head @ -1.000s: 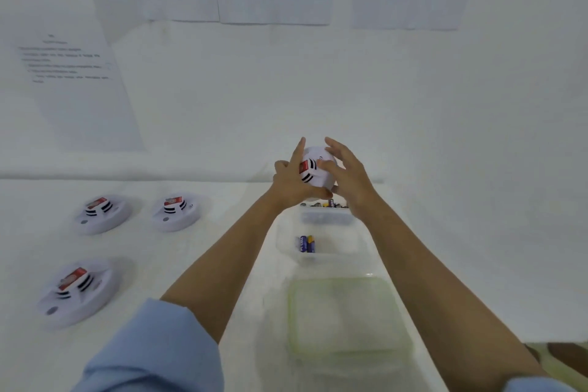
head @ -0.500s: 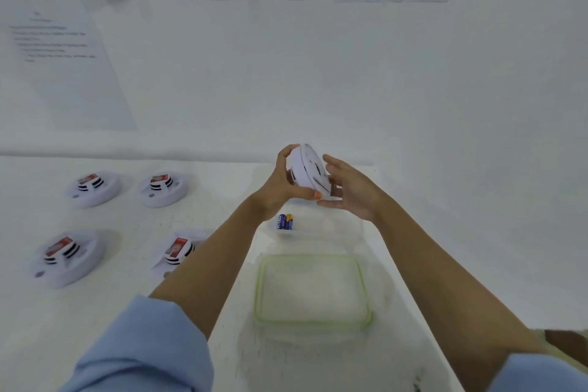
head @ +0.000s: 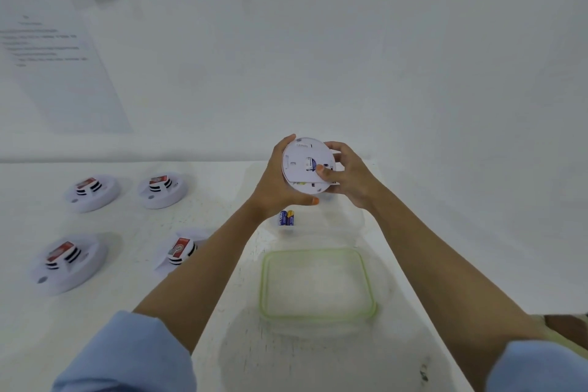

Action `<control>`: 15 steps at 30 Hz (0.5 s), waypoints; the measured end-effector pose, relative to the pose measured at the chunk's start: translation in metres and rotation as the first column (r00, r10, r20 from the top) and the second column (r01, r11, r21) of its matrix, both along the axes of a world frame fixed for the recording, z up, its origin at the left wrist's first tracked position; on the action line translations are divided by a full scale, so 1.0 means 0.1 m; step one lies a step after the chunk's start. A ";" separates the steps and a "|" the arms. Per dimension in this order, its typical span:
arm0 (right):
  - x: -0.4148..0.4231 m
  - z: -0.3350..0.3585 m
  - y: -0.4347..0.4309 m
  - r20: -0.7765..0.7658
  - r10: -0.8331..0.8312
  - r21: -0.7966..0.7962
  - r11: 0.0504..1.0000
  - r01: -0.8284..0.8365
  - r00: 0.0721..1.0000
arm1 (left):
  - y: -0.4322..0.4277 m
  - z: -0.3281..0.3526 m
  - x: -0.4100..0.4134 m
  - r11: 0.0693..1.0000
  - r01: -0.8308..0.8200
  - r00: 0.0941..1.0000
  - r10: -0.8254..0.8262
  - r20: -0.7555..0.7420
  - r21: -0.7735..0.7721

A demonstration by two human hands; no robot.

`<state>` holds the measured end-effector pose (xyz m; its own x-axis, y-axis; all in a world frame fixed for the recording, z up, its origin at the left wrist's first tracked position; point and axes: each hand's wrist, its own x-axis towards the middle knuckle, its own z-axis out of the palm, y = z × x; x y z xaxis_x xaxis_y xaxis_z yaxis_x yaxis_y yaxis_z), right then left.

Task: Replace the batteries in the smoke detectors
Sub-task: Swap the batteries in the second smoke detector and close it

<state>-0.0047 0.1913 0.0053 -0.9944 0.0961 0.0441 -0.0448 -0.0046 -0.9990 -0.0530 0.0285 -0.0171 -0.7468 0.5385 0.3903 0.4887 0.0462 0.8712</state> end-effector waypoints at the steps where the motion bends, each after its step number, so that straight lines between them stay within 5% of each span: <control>1: 0.00 0.00 -0.02 -0.006 -0.001 0.005 1.000 0.001 1.000 | -0.01 -0.01 -0.01 1.000 -0.010 1.000 0.010 -0.010 0.004; 15: 0.09 -0.03 -0.12 0.018 -0.028 0.092 0.995 0.027 0.999 | -0.10 -0.16 -0.11 1.000 0.026 1.000 -0.026 0.006 0.008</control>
